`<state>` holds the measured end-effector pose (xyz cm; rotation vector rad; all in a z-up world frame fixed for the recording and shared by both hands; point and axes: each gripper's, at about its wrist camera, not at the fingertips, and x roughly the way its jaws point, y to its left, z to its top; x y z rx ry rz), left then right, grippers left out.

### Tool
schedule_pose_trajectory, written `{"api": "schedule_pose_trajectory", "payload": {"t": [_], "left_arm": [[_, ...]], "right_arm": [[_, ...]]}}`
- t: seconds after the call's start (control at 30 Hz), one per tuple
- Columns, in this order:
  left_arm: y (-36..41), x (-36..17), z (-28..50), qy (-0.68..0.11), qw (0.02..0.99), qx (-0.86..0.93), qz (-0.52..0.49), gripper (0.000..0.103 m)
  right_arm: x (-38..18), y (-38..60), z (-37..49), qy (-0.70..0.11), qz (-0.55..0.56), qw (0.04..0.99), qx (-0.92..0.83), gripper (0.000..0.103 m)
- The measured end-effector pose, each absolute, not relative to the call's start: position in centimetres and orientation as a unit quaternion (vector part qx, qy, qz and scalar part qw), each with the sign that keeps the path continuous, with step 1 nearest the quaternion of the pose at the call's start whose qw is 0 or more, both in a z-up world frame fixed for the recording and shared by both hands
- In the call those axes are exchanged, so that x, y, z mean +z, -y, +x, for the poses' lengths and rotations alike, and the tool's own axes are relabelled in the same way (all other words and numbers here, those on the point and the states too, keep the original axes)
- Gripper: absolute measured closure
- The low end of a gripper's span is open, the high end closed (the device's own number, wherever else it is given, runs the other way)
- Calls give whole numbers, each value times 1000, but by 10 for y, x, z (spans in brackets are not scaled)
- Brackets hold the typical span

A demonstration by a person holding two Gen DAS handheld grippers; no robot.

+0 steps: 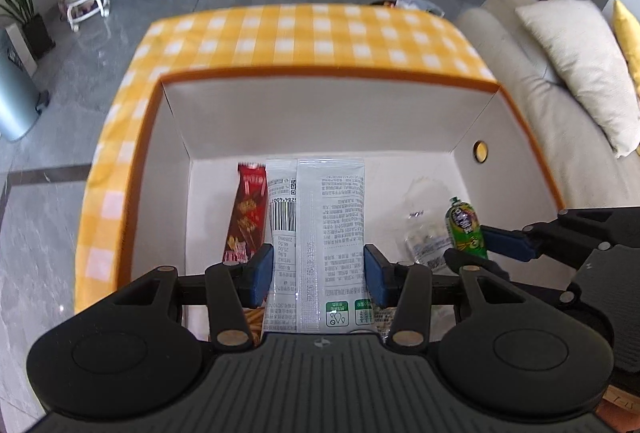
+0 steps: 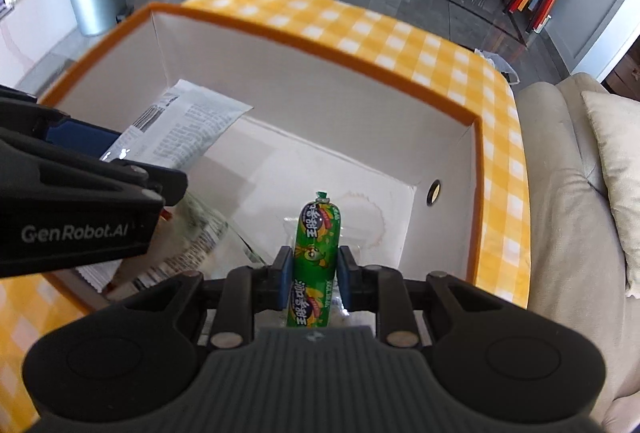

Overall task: Organize snacks
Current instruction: 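Carry the green candy and white packet up and over the orange box, then open both tools to drop the snacks into the box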

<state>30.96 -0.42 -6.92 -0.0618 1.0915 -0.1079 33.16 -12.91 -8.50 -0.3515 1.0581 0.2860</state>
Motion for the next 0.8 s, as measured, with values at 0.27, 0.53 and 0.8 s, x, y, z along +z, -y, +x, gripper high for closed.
{"api": "schedule_pose_trajectory", "payload": {"t": [0.27, 0.53, 0.8], "left_arm": [[3, -87, 319, -547, 835, -46, -25, 49], [0, -97, 325, -564, 825, -41, -20, 49], [-3, -94, 322, -565, 824, -34, -13, 44]], "right_arm": [[-107, 121, 339, -527, -196, 817, 130, 83], [-121, 118, 344, -548, -210, 800, 127, 83], [-116, 119, 343, -544, -215, 801, 129, 83]]}}
